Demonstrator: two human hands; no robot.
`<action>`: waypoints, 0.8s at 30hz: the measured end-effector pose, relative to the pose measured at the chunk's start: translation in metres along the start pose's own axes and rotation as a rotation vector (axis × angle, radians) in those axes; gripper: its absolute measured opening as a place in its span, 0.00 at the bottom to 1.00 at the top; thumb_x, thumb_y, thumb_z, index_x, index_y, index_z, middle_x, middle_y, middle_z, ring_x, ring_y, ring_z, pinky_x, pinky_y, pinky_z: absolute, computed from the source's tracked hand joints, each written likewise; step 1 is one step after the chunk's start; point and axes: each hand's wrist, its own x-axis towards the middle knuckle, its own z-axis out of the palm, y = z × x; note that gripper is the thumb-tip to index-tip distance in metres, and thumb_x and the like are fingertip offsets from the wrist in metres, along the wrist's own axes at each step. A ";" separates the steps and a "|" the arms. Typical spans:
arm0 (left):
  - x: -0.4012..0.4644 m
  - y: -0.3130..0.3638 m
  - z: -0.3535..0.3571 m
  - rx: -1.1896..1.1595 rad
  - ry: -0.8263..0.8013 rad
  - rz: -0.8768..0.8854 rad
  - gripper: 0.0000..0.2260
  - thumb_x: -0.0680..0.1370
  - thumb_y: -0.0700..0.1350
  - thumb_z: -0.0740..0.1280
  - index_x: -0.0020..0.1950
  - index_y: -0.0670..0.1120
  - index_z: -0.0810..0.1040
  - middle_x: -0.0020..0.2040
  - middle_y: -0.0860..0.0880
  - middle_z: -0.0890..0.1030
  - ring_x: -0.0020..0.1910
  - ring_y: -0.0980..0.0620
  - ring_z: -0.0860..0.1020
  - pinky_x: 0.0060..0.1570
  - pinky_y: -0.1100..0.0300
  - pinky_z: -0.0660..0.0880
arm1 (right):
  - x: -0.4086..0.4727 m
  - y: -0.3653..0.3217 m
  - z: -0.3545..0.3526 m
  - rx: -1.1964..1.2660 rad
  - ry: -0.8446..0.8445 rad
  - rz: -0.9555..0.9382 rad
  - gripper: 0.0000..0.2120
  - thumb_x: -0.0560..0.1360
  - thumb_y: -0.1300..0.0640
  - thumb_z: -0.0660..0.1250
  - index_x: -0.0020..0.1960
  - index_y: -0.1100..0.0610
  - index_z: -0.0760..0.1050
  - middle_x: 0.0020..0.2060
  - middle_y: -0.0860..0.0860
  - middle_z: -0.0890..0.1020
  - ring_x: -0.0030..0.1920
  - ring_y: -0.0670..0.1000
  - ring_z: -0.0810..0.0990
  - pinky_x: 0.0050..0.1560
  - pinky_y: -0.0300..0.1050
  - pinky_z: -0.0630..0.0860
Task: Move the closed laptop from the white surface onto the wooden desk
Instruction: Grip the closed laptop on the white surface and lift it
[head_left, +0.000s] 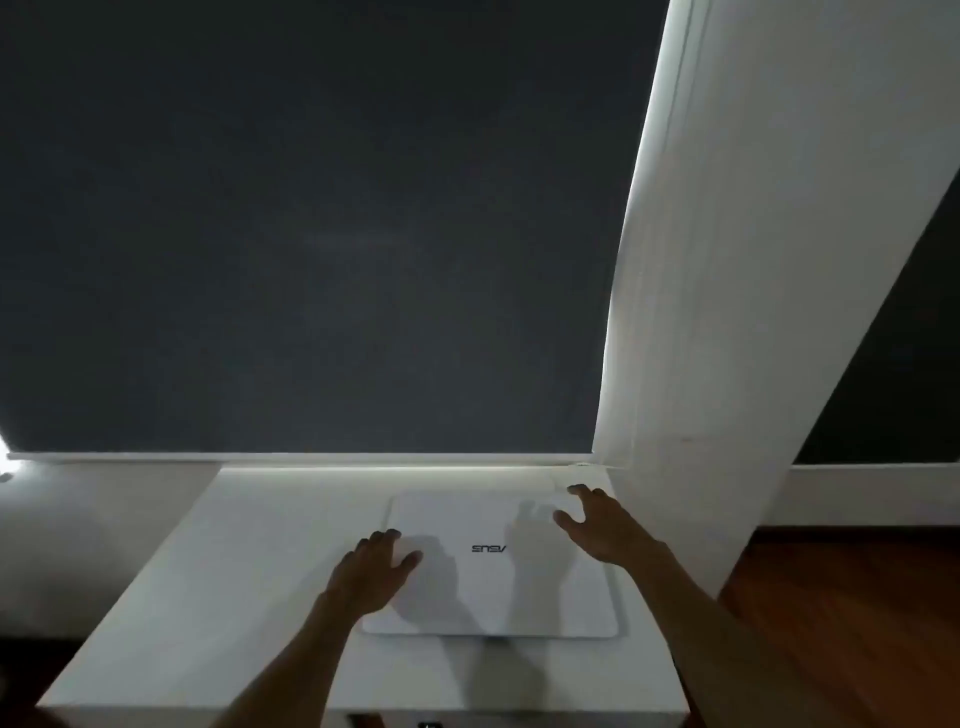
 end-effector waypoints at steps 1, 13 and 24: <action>0.000 -0.002 0.004 0.006 -0.007 -0.018 0.28 0.79 0.62 0.56 0.74 0.47 0.65 0.71 0.45 0.72 0.69 0.44 0.70 0.66 0.49 0.68 | -0.002 0.004 0.006 -0.020 -0.006 0.031 0.30 0.81 0.41 0.57 0.79 0.54 0.60 0.74 0.58 0.69 0.73 0.60 0.70 0.71 0.56 0.68; 0.019 -0.005 0.039 -0.261 0.037 -0.322 0.34 0.76 0.63 0.61 0.69 0.36 0.66 0.67 0.35 0.70 0.67 0.36 0.68 0.63 0.44 0.69 | 0.015 0.018 0.066 0.260 0.027 0.513 0.33 0.78 0.40 0.61 0.71 0.65 0.68 0.67 0.64 0.73 0.67 0.65 0.71 0.66 0.54 0.69; 0.026 -0.002 0.034 -0.463 0.045 -0.543 0.45 0.68 0.74 0.62 0.64 0.35 0.75 0.62 0.36 0.79 0.59 0.37 0.78 0.58 0.48 0.73 | 0.011 0.025 0.060 0.446 -0.059 0.578 0.45 0.73 0.28 0.61 0.73 0.64 0.68 0.69 0.61 0.74 0.68 0.62 0.74 0.69 0.54 0.69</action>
